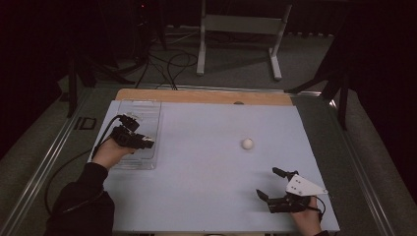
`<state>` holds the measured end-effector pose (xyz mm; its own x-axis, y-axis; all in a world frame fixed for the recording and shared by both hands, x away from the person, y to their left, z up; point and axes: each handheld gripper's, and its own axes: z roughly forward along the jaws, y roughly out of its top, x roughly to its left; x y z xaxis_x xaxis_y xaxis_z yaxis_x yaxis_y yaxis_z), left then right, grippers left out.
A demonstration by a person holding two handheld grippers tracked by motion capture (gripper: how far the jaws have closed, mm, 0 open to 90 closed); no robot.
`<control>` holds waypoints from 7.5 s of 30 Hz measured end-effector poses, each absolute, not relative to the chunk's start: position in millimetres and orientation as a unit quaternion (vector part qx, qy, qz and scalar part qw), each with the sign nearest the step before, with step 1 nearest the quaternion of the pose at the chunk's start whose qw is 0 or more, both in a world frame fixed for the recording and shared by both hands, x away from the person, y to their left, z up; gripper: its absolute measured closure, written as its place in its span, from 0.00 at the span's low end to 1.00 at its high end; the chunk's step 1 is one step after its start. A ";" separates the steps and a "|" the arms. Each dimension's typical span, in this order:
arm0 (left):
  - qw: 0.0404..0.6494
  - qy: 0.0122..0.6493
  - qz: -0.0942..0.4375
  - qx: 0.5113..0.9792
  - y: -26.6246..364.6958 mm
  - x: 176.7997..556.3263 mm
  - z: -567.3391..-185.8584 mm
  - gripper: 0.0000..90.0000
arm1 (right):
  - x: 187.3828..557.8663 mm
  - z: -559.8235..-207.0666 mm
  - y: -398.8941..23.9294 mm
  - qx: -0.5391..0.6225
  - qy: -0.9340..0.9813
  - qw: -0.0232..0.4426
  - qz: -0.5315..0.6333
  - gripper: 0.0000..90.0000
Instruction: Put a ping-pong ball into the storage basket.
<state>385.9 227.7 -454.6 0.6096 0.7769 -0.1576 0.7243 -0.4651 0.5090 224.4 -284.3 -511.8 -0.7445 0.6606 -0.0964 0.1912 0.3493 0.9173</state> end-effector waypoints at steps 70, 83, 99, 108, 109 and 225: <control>0.318 0.374 0.088 0.867 181.2 363.8 -402.0 0.01 | 224.5 -512.1 -283.4 0.274 0.788 0.232 0.501 0.09; 0.327 0.358 0.089 0.870 164.8 363.0 -394.2 0.01 | 224.7 -512.1 -284.1 0.273 0.787 0.232 0.502 0.09; 0.345 0.333 0.081 0.874 133.4 364.8 -390.7 0.01 | 224.2 -511.3 -284.7 0.271 0.787 0.234 0.502 0.09; 0.363 0.312 0.078 0.874 113.0 364.3 -389.2 0.01 | 223.8 -511.1 -284.6 0.270 0.788 0.238 0.500 0.09; 0.366 0.311 0.077 0.874 111.2 364.7 -388.9 0.01 | 223.4 -511.0 -284.3 0.271 0.787 0.238 0.500 0.09; 0.379 0.275 0.058 0.882 -77.1 416.2 -508.9 0.17 | 221.6 -508.8 -288.9 0.274 0.782 0.224 0.514 0.09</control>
